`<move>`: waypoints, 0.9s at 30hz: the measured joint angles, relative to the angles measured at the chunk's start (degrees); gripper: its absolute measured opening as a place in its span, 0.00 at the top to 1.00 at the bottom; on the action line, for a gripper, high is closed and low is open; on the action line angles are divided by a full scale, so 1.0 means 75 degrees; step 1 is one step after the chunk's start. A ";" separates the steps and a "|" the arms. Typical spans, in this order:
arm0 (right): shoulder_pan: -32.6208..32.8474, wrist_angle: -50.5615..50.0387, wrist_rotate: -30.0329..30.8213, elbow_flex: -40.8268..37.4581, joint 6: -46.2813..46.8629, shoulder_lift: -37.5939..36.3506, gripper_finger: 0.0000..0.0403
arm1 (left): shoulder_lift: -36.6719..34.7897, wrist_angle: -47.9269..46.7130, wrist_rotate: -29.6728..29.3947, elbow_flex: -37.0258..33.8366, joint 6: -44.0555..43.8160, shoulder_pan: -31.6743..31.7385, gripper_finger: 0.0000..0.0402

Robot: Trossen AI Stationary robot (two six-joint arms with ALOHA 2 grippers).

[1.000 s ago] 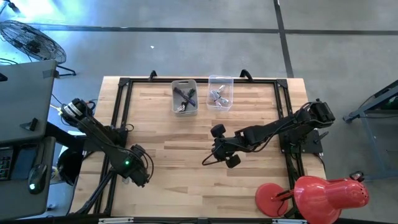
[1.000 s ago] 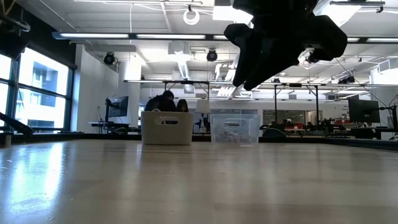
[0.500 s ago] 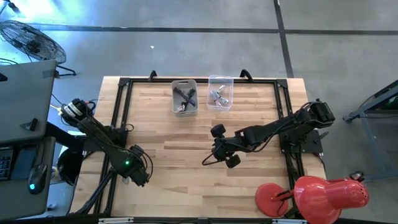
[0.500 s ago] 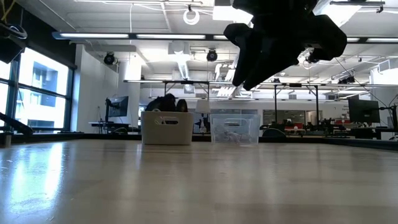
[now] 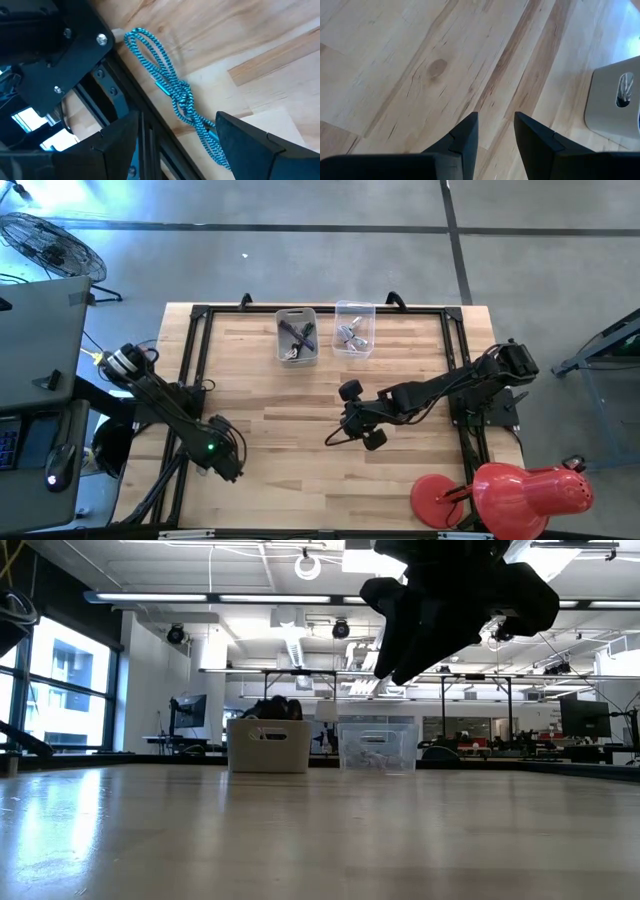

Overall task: Pick & Place USB Port
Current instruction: Put the light blue charger cable into the grey bin

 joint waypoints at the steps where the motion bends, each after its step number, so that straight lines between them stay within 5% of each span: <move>1: 0.0000 0.0000 0.0000 0.0000 0.0000 -0.0001 0.71 | 0.0045 0.0052 -0.0002 0.0000 0.0000 0.0000 0.35; 27: 0.0032 -0.0054 -0.0391 0.0000 0.0114 -0.0003 0.71 | 0.0445 0.0861 0.0032 -0.0314 -0.0034 0.0000 0.35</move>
